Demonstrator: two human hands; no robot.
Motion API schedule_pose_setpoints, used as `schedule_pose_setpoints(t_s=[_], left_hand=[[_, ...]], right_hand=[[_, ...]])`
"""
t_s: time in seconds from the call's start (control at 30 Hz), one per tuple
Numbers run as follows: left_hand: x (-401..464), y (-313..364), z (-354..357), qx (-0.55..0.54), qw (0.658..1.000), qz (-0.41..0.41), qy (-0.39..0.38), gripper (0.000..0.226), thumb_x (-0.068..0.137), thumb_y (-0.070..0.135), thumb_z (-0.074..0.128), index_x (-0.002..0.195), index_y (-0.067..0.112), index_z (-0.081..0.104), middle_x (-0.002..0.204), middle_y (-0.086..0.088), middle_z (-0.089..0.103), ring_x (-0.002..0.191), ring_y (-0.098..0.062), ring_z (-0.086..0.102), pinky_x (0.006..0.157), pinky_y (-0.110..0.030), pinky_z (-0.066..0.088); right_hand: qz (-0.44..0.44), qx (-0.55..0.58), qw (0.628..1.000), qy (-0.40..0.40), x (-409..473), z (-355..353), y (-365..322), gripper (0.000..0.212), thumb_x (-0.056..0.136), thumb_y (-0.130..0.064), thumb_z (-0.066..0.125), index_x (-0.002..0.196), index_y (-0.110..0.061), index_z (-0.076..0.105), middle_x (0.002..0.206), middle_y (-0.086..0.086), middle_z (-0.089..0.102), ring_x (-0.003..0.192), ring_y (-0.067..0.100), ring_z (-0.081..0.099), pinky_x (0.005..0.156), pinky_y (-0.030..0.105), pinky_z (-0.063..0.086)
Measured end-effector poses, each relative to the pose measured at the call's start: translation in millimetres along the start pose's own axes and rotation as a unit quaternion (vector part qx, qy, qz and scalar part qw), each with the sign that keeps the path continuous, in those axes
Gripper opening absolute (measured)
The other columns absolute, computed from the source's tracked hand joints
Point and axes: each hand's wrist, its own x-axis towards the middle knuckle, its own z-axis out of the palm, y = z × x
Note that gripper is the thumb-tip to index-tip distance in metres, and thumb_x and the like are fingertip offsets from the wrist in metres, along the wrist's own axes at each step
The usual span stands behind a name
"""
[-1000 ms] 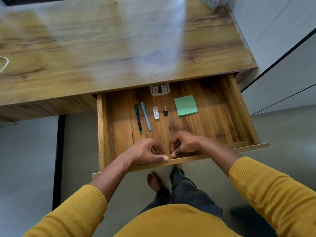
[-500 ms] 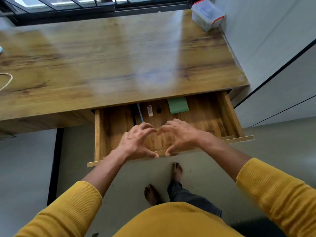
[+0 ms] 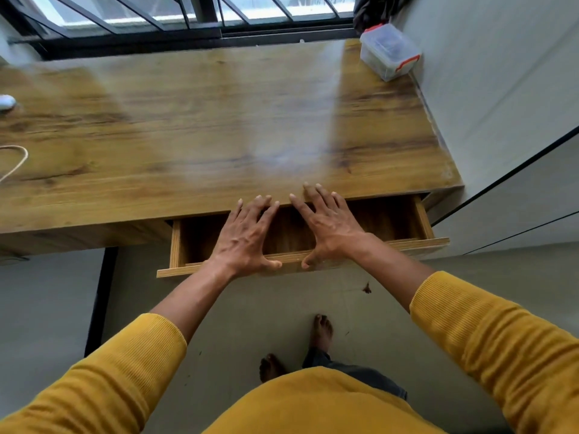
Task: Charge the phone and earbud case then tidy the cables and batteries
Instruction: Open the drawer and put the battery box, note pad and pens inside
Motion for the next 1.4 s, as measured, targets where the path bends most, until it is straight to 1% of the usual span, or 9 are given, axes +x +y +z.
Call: schedule_pose_setpoints(t_s=[0.13,0.23,0.37,0.5,0.67,0.83,1.1,1.27,1.4], left_hand=[[24.2,-11.0,-7.8,0.015,0.999,0.002,-0.045,0.147,0.065,0.084,0.075,0.169,0.017,-0.004,0.176,-0.013,-0.012,0.163,-0.027,-0.012,0.133,-0.048,-0.002],[35.5,-15.0,-12.3,0.008,0.998,0.004,-0.06,0.144,0.067,0.083,0.075,0.169,0.019,-0.004,0.175,-0.013,-0.014,0.163,-0.026,-0.013,0.133,-0.047,-0.002],[38.1,-14.6,-13.1,-0.016,0.999,-0.005,-0.039,0.132,0.071,0.077,0.078,0.169,0.023,0.007,0.177,-0.011,-0.003,0.164,-0.027,0.0,0.133,-0.045,0.004],[38.1,-13.6,-11.2,-0.05,0.999,-0.014,0.005,0.117,0.073,0.066,0.083,0.167,0.028,0.025,0.176,-0.008,0.012,0.163,-0.025,0.015,0.133,-0.044,0.011],[41.7,-11.6,-8.6,-0.085,0.995,-0.041,0.041,0.097,0.078,0.052,0.087,0.161,0.032,0.04,0.173,-0.004,0.025,0.16,-0.021,0.026,0.132,-0.042,0.017],[44.8,-0.7,4.3,-0.124,0.983,-0.097,0.099,0.078,0.08,0.035,0.087,0.15,0.027,0.056,0.166,-0.005,0.041,0.154,-0.024,0.039,0.131,-0.048,0.023],[58.3,15.0,24.2,-0.113,0.965,-0.17,0.167,0.056,0.083,0.021,0.082,0.135,0.023,0.064,0.156,-0.005,0.053,0.144,-0.027,0.05,0.129,-0.05,0.026],[60.6,15.8,27.1,-0.075,0.963,-0.168,0.199,0.054,0.077,0.019,0.087,0.127,0.022,0.067,0.146,-0.008,0.062,0.131,-0.031,0.061,0.122,-0.052,0.039],[62.0,15.6,32.0,-0.048,0.958,-0.155,0.236,0.064,0.069,0.016,0.092,0.126,0.017,0.064,0.135,-0.013,0.068,0.121,-0.036,0.068,0.114,-0.056,0.047]], right_hand=[[-0.007,-0.001,1.0,-0.006,12.8,-9.2,4.8,0.155,0.059,-0.082,0.082,0.165,-0.029,-0.018,0.173,0.013,-0.024,0.16,0.036,-0.021,0.131,0.054,-0.002],[-0.021,0.0,1.0,0.008,20.2,-14.4,8.4,0.149,0.061,-0.081,0.082,0.166,-0.03,-0.011,0.174,0.009,-0.019,0.161,0.035,-0.015,0.132,0.053,0.002],[-0.042,0.008,0.998,0.039,25.0,-14.9,16.3,0.136,0.064,-0.082,0.079,0.166,-0.037,0.001,0.176,0.003,-0.008,0.162,0.032,-0.007,0.131,0.049,0.006],[-0.054,-0.007,0.996,0.077,30.9,-15.6,20.0,0.12,0.066,-0.082,0.077,0.162,-0.038,0.019,0.171,0.004,0.014,0.157,0.032,0.015,0.126,0.046,0.021],[-0.055,0.001,0.991,0.124,35.0,-16.2,20.0,0.105,0.066,-0.073,0.082,0.151,-0.027,0.041,0.157,0.007,0.041,0.142,0.032,0.041,0.114,0.045,0.039],[-0.038,0.029,0.983,0.179,40.0,-6.4,19.4,0.087,0.065,-0.056,0.09,0.135,-0.016,0.057,0.143,0.01,0.06,0.13,0.033,0.057,0.108,0.046,0.047],[-0.054,0.015,0.976,0.209,56.1,-5.1,26.0,0.055,0.073,-0.042,0.086,0.115,-0.015,0.064,0.11,0.009,0.069,0.096,0.029,0.065,0.081,0.04,0.055],[-0.082,-0.006,0.972,0.222,61.2,-4.2,31.6,0.049,0.07,-0.038,0.086,0.106,-0.013,0.065,0.1,0.011,0.069,0.086,0.031,0.064,0.071,0.038,0.051],[-0.087,-0.022,0.967,0.238,64.4,-3.3,31.9,0.043,0.072,-0.037,0.086,0.101,-0.012,0.065,0.095,0.011,0.068,0.081,0.03,0.064,0.067,0.038,0.051]])
